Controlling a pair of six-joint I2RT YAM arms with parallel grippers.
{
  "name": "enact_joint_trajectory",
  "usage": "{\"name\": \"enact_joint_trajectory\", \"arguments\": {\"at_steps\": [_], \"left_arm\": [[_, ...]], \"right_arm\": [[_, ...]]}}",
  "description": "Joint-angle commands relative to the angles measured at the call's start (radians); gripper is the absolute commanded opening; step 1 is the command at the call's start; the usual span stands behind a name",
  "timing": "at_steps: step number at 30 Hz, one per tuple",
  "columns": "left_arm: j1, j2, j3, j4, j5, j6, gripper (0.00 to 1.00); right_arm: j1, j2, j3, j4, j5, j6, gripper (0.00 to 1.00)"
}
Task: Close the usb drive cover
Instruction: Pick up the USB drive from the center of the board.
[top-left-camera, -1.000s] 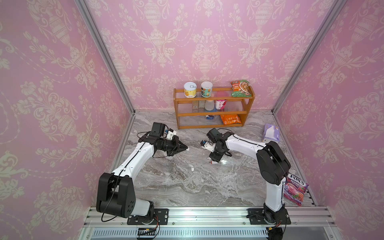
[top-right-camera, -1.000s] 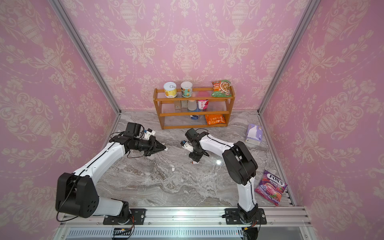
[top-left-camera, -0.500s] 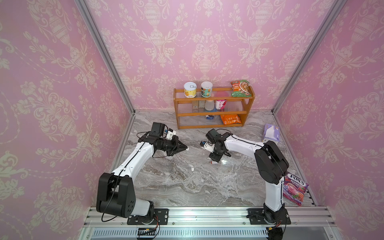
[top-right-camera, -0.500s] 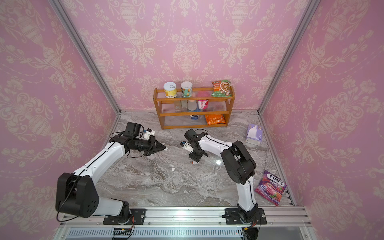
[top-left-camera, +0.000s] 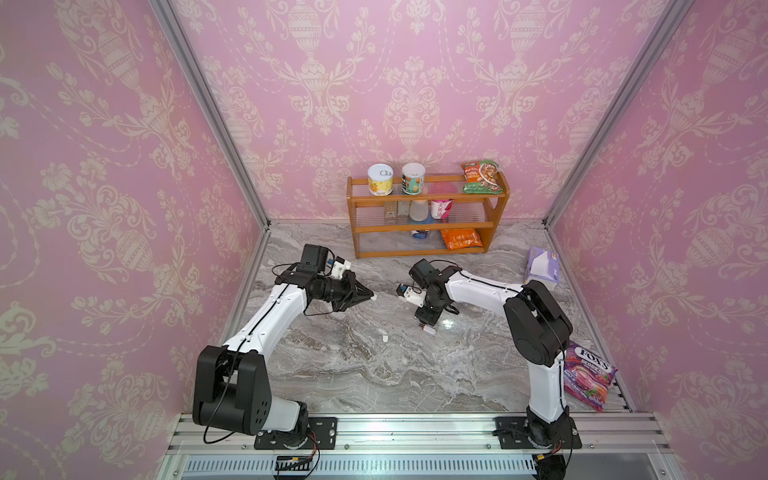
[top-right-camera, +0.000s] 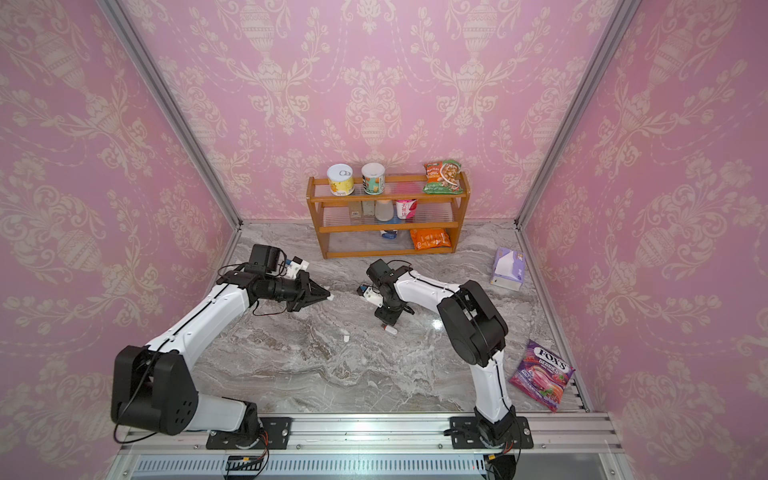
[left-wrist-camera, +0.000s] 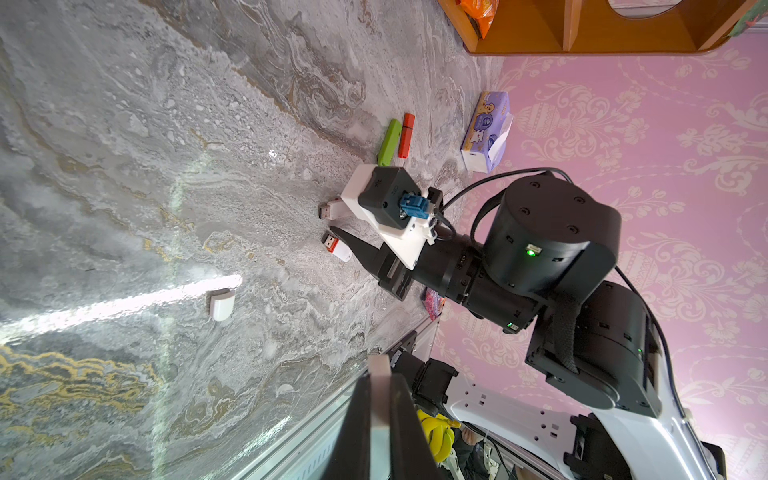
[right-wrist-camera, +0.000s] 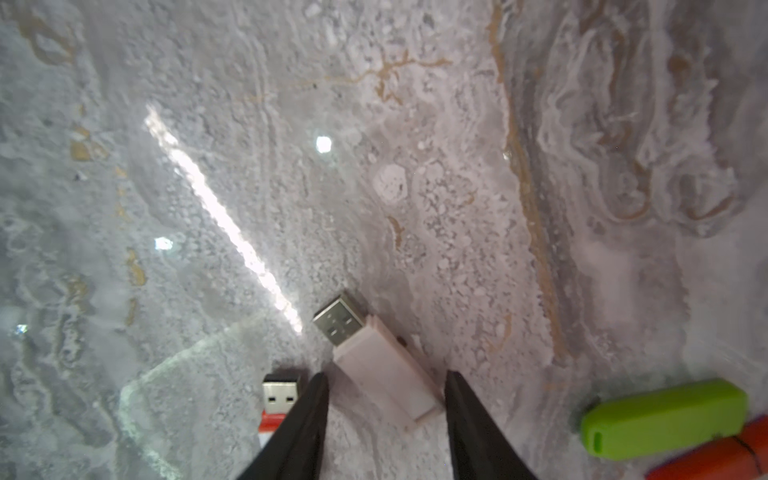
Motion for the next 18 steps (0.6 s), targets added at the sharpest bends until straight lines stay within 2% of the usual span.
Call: {"name": "enact_joint_trajectory", "arguments": {"at_steps": [1,4,10,14,18], "left_arm": [[0.011,-0.011,-0.003,-0.007,-0.007,0.012,0.0],[0.012,-0.01,-0.004,-0.005,-0.005,0.012,0.0],[0.012,-0.012,-0.007,-0.005,-0.005,0.012,0.0],[0.013,-0.013,-0.007,-0.001,-0.004,0.007,0.0],[0.013,-0.014,-0.008,-0.003,-0.002,0.006,0.0]], "right_arm": [[0.011,0.007,-0.006,-0.021,-0.036,-0.018,0.46],[0.013,0.02,0.008,-0.041,-0.033,-0.018,0.41],[0.014,0.035,0.008,-0.054,-0.02,-0.019,0.38],[0.02,0.042,0.009,-0.048,0.003,-0.015,0.28],[0.023,0.056,0.019,-0.047,0.018,-0.009,0.22]]}}
